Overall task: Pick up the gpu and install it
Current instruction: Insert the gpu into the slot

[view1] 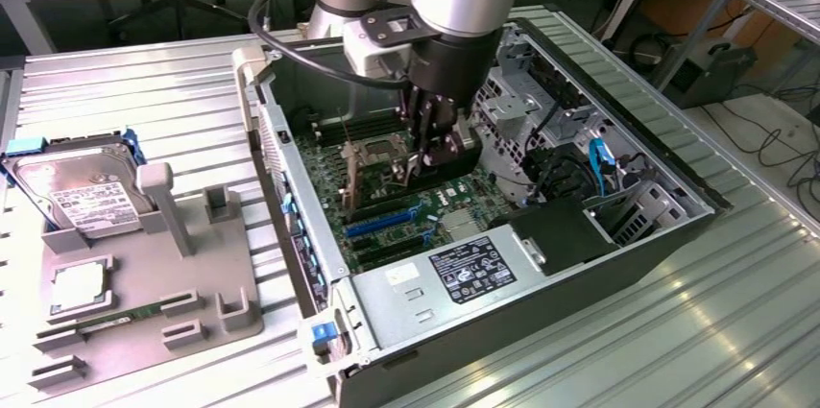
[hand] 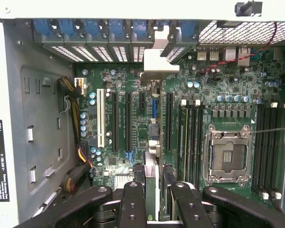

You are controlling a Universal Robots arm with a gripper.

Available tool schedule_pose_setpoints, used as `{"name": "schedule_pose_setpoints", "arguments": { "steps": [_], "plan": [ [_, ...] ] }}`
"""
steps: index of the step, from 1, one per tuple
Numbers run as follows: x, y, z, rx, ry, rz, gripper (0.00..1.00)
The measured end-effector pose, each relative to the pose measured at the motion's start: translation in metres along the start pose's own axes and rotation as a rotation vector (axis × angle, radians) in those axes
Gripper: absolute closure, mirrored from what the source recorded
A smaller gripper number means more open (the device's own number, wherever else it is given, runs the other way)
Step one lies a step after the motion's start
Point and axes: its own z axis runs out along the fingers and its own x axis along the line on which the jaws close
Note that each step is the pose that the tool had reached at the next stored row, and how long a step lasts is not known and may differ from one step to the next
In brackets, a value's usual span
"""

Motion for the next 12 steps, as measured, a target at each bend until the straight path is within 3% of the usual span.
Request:
{"name": "schedule_pose_setpoints", "arguments": {
  "steps": [12],
  "plan": [
    [0.0000, 0.0014, 0.0024, 0.0000, 0.0007, 0.000, 0.74]
  ]
}}
